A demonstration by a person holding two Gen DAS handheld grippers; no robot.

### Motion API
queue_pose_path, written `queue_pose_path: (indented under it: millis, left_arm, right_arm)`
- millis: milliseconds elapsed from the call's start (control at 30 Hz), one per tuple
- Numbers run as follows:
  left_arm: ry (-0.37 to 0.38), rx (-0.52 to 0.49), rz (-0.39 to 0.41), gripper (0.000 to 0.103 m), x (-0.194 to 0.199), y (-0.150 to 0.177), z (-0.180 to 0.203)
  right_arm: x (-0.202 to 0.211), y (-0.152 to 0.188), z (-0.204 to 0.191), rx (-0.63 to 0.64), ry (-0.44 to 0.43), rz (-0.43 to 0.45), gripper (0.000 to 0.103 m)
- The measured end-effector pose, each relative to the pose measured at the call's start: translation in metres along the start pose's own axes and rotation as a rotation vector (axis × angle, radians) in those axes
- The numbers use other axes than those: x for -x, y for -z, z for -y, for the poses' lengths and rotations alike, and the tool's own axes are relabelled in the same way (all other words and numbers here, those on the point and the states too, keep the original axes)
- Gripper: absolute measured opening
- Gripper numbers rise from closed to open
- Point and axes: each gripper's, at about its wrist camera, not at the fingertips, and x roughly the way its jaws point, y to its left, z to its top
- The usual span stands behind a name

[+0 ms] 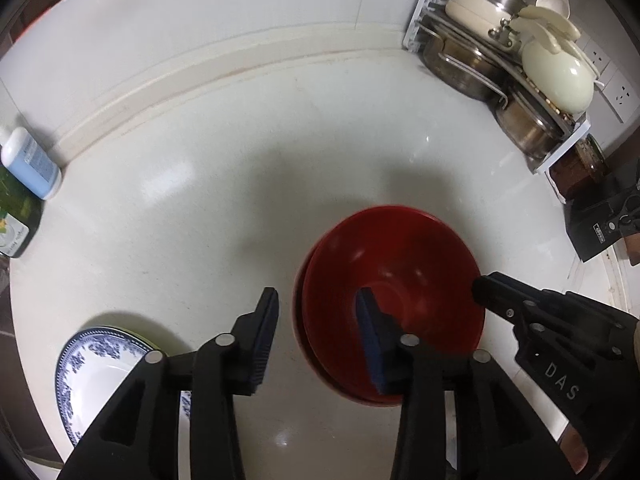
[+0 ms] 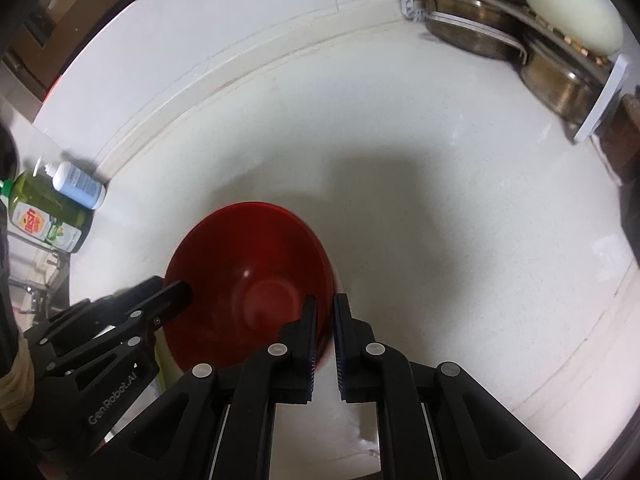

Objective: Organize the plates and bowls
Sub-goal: 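Lower the red-and-black bowl into the pink bowl with both tools, then grip the nested bowl stack with both tools from its rim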

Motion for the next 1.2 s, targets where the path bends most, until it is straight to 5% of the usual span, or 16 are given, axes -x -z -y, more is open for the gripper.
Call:
queue_pose_path:
  millis: [267, 667, 1200]
  left_arm:
    - [-0.045, 0.029, 0.063, 0.053, 0.018, -0.005, -0.018]
    - [-0.024, 0.056, -0.029, 0.052, -0.012, 0.0, -0.026]
    - [0.053, 0.125, -0.127, 0.033, -0.045, 0.0, -0.023]
  right_arm:
    - [0.018, 0.0, 0.001, -0.031, -0.009, 0.07, 0.033]
    - [-0.015, 0.003, 0.011, -0.133, -0.058, -0.001, 0.033]
    - [-0.049, 0.005, 0.019, -0.192, -0.078, -0.099, 0.028]
